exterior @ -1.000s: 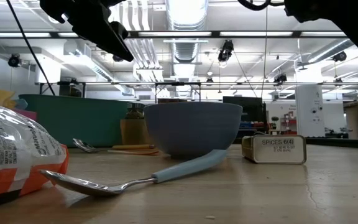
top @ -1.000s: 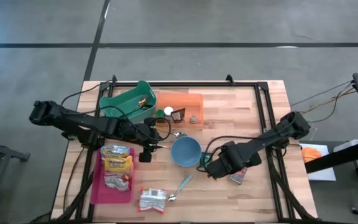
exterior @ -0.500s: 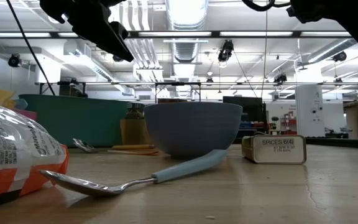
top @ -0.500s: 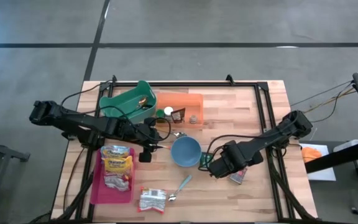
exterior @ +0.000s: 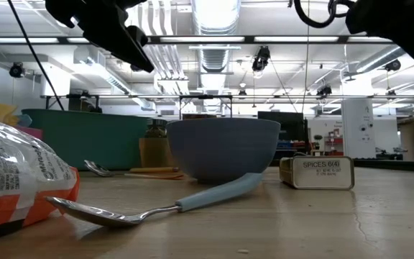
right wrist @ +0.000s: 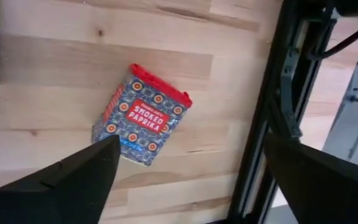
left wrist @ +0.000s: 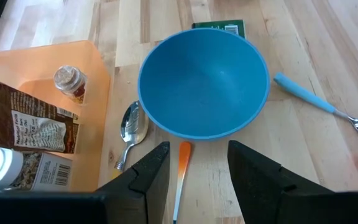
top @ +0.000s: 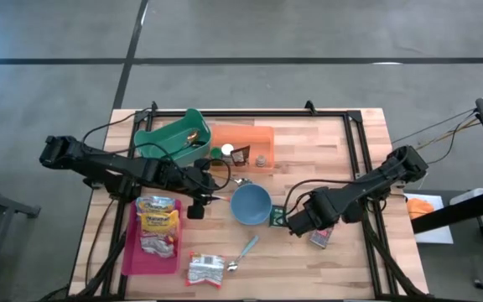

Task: Pick & Place Food Item
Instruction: Put the red spice can into the orange bin

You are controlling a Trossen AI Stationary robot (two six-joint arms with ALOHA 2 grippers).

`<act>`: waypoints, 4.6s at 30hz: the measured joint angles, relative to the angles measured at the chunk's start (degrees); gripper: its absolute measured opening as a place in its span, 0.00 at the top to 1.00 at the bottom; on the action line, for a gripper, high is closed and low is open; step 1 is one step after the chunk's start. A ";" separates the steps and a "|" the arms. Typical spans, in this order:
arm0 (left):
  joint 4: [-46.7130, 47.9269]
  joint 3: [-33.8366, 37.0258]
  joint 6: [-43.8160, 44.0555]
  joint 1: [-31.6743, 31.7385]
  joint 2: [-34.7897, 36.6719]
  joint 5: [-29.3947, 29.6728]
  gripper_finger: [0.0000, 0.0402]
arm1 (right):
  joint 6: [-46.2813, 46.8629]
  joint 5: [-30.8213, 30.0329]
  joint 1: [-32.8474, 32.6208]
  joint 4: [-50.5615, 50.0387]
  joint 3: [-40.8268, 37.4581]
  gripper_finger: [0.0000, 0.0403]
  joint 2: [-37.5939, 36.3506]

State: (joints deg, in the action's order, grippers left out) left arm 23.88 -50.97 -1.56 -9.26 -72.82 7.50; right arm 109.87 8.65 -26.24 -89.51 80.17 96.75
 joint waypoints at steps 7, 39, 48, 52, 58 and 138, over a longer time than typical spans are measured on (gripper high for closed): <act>-0.09 0.14 0.03 0.00 -0.02 0.01 0.60 | 3.12 -5.06 -2.49 7.69 -1.69 0.03 0.15; -1.83 0.63 0.21 -0.01 -0.04 -0.02 0.60 | 26.27 -11.84 -10.99 20.71 -8.07 0.03 7.74; -1.81 0.63 0.21 -0.01 -0.04 -0.02 0.60 | 26.57 -11.37 -11.62 20.35 -7.78 0.03 7.98; -1.81 0.63 0.19 0.00 -0.04 -0.03 0.60 | 26.68 -11.13 -12.26 19.28 -7.42 0.03 7.87; -1.77 0.63 0.17 -0.02 -0.04 -0.04 0.60 | 27.79 -10.11 -12.92 18.87 -8.13 0.03 7.96; -15.25 -5.60 28.90 7.68 -0.11 -20.12 0.60 | -53.43 -72.66 -7.57 7.82 15.18 0.31 18.21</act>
State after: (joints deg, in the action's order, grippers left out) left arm 8.63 -56.58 27.35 -1.57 -72.93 -12.62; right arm 56.44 -64.01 -33.81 -81.69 95.35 114.96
